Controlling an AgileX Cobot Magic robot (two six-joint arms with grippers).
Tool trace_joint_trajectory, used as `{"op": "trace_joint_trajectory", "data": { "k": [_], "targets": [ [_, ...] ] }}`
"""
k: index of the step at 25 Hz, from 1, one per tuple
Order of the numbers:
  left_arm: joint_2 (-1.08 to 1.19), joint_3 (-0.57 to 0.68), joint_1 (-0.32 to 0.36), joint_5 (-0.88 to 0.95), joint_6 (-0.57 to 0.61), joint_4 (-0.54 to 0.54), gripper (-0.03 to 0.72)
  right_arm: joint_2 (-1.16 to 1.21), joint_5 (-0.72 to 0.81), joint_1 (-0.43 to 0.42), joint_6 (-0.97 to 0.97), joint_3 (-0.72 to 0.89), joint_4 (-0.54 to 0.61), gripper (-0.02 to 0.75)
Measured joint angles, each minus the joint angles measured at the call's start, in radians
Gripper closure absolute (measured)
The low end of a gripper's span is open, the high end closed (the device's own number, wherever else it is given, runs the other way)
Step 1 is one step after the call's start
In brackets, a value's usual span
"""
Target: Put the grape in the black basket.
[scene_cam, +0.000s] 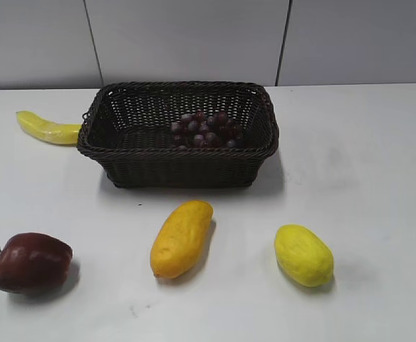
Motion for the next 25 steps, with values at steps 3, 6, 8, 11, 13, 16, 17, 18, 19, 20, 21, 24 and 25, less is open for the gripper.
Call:
{"op": "trace_joint_trajectory", "data": {
  "k": [3,6,8,11,13,16,17,18,19,20,21,24,25],
  "targets": [
    [0.000,0.000,0.000,0.000,0.000,0.000,0.460,-0.072,-0.006,0.000,0.000,0.061,0.000,0.153],
    [0.000,0.000,0.000,0.000,0.000,0.000,0.460,-0.143,-0.007,0.000,0.000,0.121,0.000,0.153],
    [0.000,0.000,0.000,0.000,0.000,0.000,0.460,-0.195,-0.008,0.000,0.000,0.163,0.002,0.153],
    [0.000,0.000,0.000,0.000,0.000,0.000,0.460,-0.285,-0.009,0.000,0.000,0.219,0.003,0.153],
    [0.000,0.000,0.000,0.000,0.000,0.000,0.460,-0.354,-0.013,0.000,0.000,0.253,0.004,0.153],
    [0.000,0.000,0.000,0.000,0.000,0.000,0.460,-0.458,-0.023,0.000,0.000,0.307,0.004,0.153],
    [0.000,0.000,0.000,0.000,0.000,0.000,0.460,-0.494,-0.022,0.000,0.000,0.322,0.004,0.153],
    [0.000,0.000,0.000,0.000,0.000,0.000,0.460,-0.524,-0.017,0.000,0.000,0.329,0.004,0.153],
    [0.000,0.000,0.000,0.000,0.000,0.000,0.460,-0.560,-0.016,0.000,0.000,0.334,0.004,0.153],
    [0.000,0.000,0.000,0.000,0.000,0.000,0.460,-0.594,-0.014,0.000,0.000,0.336,0.004,0.153],
    [0.000,0.000,0.000,0.000,0.000,0.000,0.460,-0.621,-0.008,0.000,0.000,0.338,0.005,0.153],
    [0.000,0.000,0.000,0.000,0.000,0.000,0.460,-0.713,0.013,0.000,0.011,0.354,0.006,0.153],
    [0.000,0.000,0.000,0.000,0.000,0.000,0.460,-0.737,0.020,0.000,0.012,0.357,0.006,0.153]
  ]
}}
